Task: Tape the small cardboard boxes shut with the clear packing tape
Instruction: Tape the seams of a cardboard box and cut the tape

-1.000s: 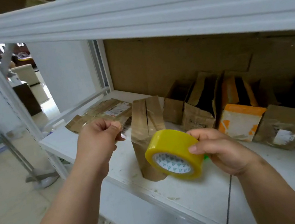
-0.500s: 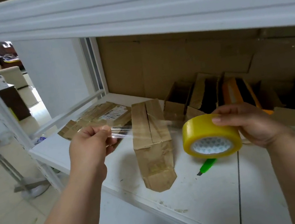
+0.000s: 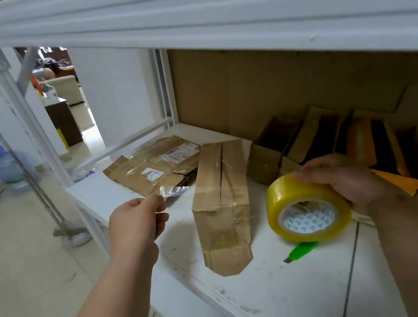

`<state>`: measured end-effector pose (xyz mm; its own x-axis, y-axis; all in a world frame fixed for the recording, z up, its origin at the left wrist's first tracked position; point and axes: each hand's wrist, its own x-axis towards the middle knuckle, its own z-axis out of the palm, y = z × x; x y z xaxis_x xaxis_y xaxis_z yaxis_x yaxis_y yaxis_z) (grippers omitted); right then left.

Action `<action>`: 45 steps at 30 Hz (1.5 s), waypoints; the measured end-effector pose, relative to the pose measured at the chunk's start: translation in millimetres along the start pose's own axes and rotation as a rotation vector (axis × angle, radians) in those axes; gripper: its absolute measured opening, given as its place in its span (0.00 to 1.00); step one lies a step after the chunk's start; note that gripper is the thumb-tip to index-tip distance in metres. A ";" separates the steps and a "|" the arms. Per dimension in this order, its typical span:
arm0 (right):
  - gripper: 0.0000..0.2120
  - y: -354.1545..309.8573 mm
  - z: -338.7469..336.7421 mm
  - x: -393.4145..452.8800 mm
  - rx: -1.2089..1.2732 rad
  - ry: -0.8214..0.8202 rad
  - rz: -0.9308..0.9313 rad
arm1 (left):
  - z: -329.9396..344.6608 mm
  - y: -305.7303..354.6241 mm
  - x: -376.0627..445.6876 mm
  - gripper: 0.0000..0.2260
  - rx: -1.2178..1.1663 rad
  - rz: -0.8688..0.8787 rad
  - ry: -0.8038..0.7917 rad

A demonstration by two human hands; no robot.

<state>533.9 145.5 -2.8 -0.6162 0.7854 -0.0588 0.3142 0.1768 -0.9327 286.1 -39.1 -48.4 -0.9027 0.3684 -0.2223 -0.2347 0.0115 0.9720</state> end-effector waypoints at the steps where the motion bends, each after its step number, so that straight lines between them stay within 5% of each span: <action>1: 0.15 0.5 0.1 0.9 -0.019 -0.004 -0.006 | 0.5 -0.8 0.1 0.05 0.001 -0.002 0.003; 4: 0.08 1.0 -0.4 3.5 -0.077 -0.011 -0.011 | 1.3 -5.2 1.3 0.05 0.014 -0.011 0.015; 11: 0.10 8.4 10.2 5.4 -0.286 -0.054 0.058 | 4.3 -30.3 5.2 0.06 0.084 -0.120 -0.009; 21: 0.12 19.7 42.1 10.4 -0.415 -0.064 0.074 | 18.5 -38.9 -8.2 0.10 0.278 -0.226 -0.257; 25: 0.11 16.6 45.2 11.9 -0.431 -0.049 0.072 | 15.9 -40.6 -1.0 0.15 0.418 -0.070 -0.248; 28: 0.11 17.0 49.3 11.9 -0.415 -0.062 0.080 | 20.9 -43.6 -5.7 0.06 0.399 0.085 -0.284; 33: 0.12 25.1 48.2 10.2 -0.372 -0.055 0.104 | 18.4 -41.8 -14.9 0.14 0.359 0.162 -0.315; 40: 0.12 30.3 49.8 10.8 -0.340 -0.024 0.106 | 32.4 -22.4 -25.2 0.39 1.149 0.606 -0.279; 45: 0.11 34.0 48.9 9.0 -0.343 -0.011 0.109 | 31.7 -26.2 -17.0 0.44 1.194 0.690 -0.291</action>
<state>503.7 129.5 -52.4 -0.5728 0.8046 -0.1569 0.6015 0.2824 -0.7473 319.0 -16.2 -67.7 -0.5688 0.7978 0.1998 0.7936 0.4686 0.3882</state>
